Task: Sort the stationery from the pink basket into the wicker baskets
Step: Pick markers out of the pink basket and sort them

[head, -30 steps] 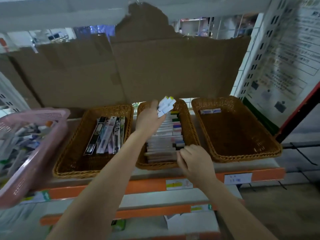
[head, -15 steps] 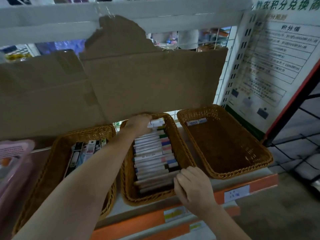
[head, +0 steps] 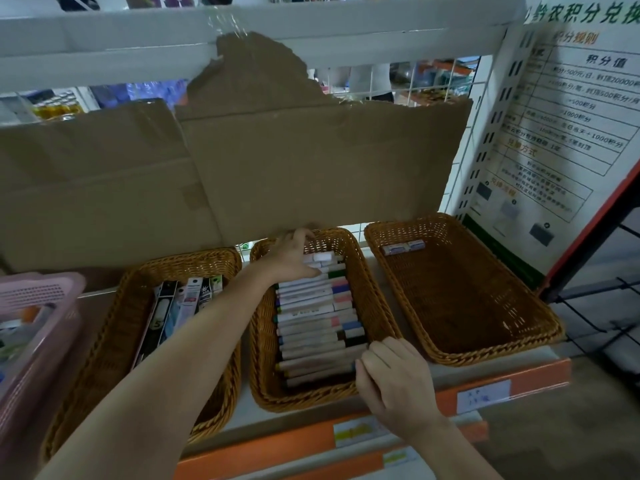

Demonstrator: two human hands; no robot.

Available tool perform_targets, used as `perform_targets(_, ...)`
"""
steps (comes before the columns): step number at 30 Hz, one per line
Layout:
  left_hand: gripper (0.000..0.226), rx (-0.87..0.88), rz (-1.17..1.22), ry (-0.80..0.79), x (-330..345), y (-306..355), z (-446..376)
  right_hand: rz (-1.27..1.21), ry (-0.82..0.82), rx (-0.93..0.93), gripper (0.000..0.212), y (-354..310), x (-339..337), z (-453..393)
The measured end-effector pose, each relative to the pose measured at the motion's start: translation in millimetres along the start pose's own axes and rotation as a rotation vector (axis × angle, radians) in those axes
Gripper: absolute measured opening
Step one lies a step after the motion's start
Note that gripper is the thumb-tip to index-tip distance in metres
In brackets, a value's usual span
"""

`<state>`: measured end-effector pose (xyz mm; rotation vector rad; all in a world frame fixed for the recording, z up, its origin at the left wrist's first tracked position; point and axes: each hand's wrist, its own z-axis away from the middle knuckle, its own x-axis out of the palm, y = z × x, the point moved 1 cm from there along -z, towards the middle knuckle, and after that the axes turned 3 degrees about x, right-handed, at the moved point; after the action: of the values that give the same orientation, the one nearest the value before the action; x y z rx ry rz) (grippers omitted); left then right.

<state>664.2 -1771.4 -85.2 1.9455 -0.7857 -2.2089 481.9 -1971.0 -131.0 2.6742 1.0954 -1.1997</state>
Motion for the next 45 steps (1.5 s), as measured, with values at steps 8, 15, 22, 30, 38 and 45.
perform_targets(8, 0.030, 0.035, -0.117, 0.047, -5, 1, 19, 0.006, 0.013, -0.016, 0.030, 0, 0, 1)
perform_targets(15, 0.018, 0.004, -0.242, 0.151, 4, 6, 38, 0.007, 0.048, -0.032, 0.032, 2, 1, 1)
perform_targets(22, 0.025, 0.031, -0.469, 0.328, 12, 17, 73, -0.002, 0.086, -0.056, 0.035, 2, 2, 0)
perform_targets(30, 0.030, -0.069, -0.622, 0.322, 23, 41, 118, 0.012, -0.131, -0.075, 0.030, -2, -14, -12)
perform_targets(38, 0.023, -0.089, -0.588, 0.319, 18, 60, 168, 0.057, -0.534, 0.019, 0.029, -1, -15, -34)
perform_targets(45, 0.029, -0.044, -0.690, 0.314, -23, 43, 206, 0.215, -0.682, 0.134, 0.027, -27, -26, -63)
